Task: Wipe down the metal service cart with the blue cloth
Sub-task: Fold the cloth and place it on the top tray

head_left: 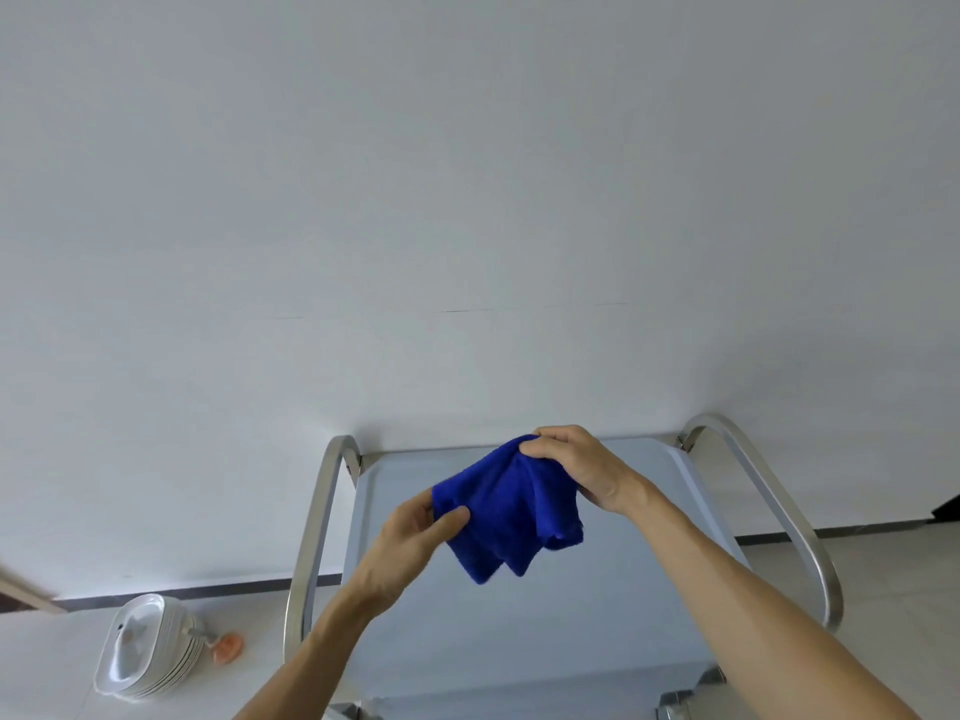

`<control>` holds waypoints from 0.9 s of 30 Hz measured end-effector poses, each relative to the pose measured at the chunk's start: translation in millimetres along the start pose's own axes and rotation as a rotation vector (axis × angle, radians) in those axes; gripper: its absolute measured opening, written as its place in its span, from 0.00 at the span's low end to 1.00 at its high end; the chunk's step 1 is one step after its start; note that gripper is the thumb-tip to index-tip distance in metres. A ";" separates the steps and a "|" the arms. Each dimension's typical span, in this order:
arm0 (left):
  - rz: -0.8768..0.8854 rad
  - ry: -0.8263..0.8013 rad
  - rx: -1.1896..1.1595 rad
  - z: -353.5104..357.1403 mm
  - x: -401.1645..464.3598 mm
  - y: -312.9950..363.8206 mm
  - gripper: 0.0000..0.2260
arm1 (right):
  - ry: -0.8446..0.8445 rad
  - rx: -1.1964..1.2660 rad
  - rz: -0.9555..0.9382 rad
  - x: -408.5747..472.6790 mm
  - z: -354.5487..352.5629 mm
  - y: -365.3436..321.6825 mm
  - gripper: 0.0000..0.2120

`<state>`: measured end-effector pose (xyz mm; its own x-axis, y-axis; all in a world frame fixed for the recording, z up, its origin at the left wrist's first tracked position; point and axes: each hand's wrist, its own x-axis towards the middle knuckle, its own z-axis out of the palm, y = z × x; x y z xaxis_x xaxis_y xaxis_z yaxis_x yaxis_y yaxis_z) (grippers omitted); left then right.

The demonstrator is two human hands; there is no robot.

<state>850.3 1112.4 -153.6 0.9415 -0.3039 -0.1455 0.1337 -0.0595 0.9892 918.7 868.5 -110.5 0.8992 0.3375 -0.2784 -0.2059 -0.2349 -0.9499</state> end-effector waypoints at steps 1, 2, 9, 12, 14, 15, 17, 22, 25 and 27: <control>-0.013 0.001 -0.081 -1.1 1.2 2.4 0.12 | 0.006 0.028 0.015 0.9 0.0 1.4 0.15; -0.028 0.002 -0.149 -1.4 2.8 5.1 0.12 | 0.013 0.044 0.033 1.6 1.2 4.2 0.14; -0.138 0.156 -0.372 -3.3 18.6 5.7 0.11 | 0.224 -0.035 -0.034 -9.6 34.9 31.2 0.14; -0.182 0.266 -0.414 -8.4 23.6 2.5 0.10 | 0.152 -0.019 -0.144 -24.0 53.6 41.1 0.18; -0.190 0.320 -0.399 -8.3 26.4 2.6 0.10 | 0.066 -0.010 -0.174 -28.9 67.5 49.2 0.21; -0.190 0.340 -0.385 -7.1 27.4 3.1 0.09 | 0.058 -0.004 -0.185 -29.6 73.0 52.2 0.23; -0.181 0.356 -0.365 -3.6 28.3 3.7 0.09 | 0.093 -0.006 -0.195 -27.6 81.4 54.3 0.25; -0.128 0.254 -0.325 -4.2 23.1 4.8 0.11 | 0.246 -0.032 -0.215 -15.9 85.7 50.9 0.09; -0.108 0.228 -0.237 -15.7 17.4 9.5 0.14 | 0.256 -0.083 -0.204 -7.8 70.9 42.9 0.06; -0.106 0.228 -0.118 -27.4 11.8 14.6 0.16 | 0.277 -0.116 -0.177 -0.5 56.3 32.9 0.09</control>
<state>871.8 1134.1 -140.5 0.9640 -0.0788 -0.2540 0.2574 0.0362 0.9656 889.7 911.9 -149.6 0.9910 0.1257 -0.0461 -0.0060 -0.3024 -0.9532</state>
